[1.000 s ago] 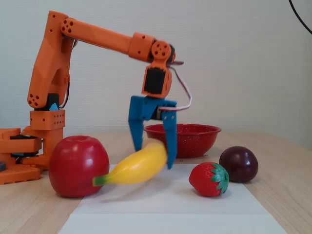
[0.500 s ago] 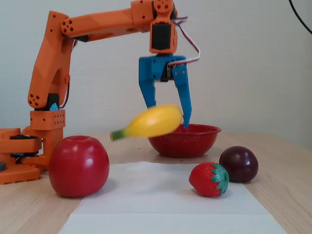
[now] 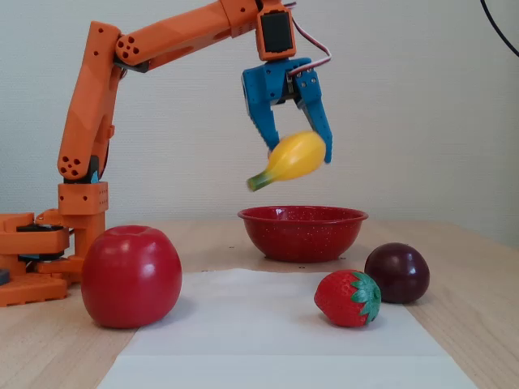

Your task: Grasp the banana and put it in the red bowl

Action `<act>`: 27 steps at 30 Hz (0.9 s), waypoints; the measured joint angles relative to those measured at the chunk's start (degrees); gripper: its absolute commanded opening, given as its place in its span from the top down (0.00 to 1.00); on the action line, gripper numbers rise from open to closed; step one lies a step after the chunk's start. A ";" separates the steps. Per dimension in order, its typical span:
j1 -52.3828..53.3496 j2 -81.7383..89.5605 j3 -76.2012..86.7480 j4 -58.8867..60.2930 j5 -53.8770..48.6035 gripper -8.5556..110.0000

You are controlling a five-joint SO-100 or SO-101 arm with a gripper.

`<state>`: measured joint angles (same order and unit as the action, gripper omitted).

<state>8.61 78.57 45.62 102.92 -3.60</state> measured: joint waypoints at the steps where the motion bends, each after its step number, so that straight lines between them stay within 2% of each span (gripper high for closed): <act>1: 1.85 0.53 -0.79 0.00 -0.97 0.92; 14: 23.12 2.37 -1.32 -1.85 -7.82 0.92; 27: 26.28 2.37 20.04 -32.17 -8.09 0.92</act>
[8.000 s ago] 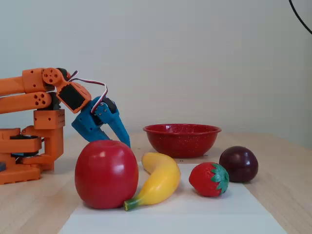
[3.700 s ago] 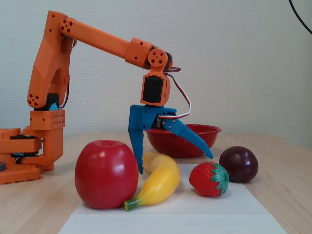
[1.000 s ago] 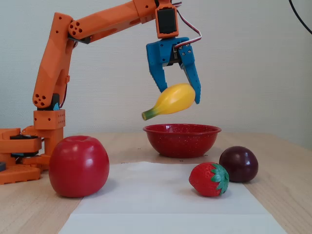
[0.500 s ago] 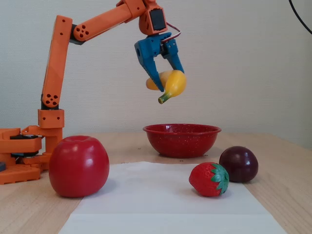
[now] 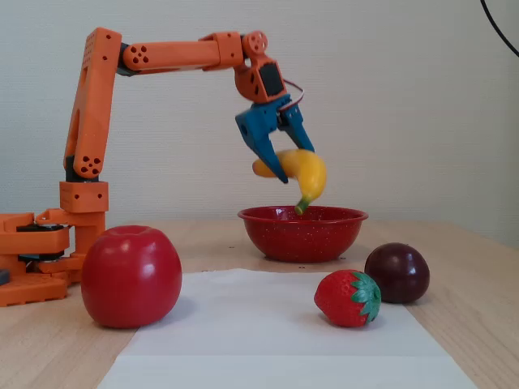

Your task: Grasp the banana and put it in the red bowl

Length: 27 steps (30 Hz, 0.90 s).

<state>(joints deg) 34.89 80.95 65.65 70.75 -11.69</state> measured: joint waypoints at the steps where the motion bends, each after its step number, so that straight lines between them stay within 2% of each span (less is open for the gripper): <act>1: 0.09 -0.09 0.88 -1.58 0.18 0.92; 5: 1.05 -0.62 1.49 -5.01 0.97 0.91; 11: 4.83 -3.16 5.54 -6.24 1.76 0.71; 16: 4.57 -3.08 5.98 -4.75 1.05 0.61; 22: 4.66 -3.08 5.80 -2.37 0.44 0.58; 27: 4.66 -3.08 -0.44 2.55 0.35 0.66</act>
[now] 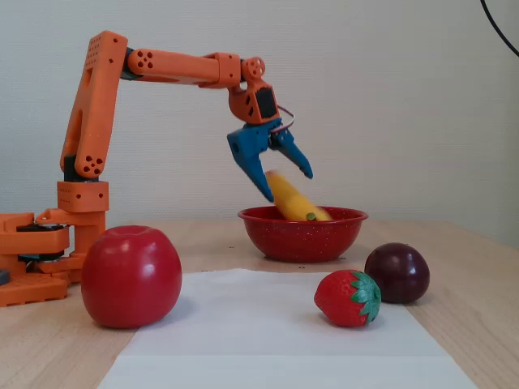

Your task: Grasp the banana and put it in the red bowl

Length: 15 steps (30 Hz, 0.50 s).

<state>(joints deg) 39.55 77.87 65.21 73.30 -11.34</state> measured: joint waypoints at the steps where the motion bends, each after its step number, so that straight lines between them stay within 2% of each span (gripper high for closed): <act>1: 0.00 0.00 -2.11 1.67 -0.53 0.70; 7: -1.58 0.00 -10.63 11.16 -1.23 0.92; 15: -5.19 2.72 -17.14 21.88 -1.58 0.92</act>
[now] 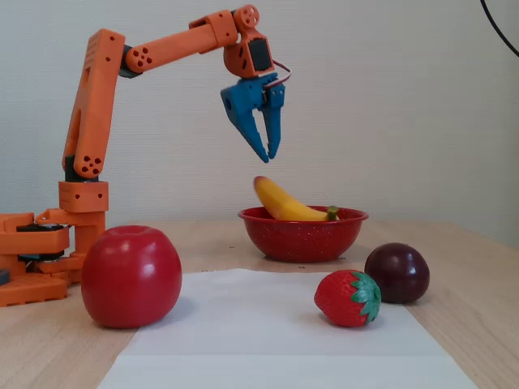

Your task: Grasp the banana and put it in the red bowl

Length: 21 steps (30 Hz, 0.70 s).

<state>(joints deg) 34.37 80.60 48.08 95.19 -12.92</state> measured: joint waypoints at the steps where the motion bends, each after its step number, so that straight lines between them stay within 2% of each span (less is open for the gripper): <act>1: -1.23 1.58 0.00 0.88 0.00 0.92; 8: -9.14 12.22 1.58 3.87 -0.26 0.92; 13: -15.29 23.12 13.01 1.41 2.11 0.92; 21: -22.24 44.30 40.25 -10.02 3.25 0.92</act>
<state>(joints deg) 12.13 124.89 88.33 85.17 -9.67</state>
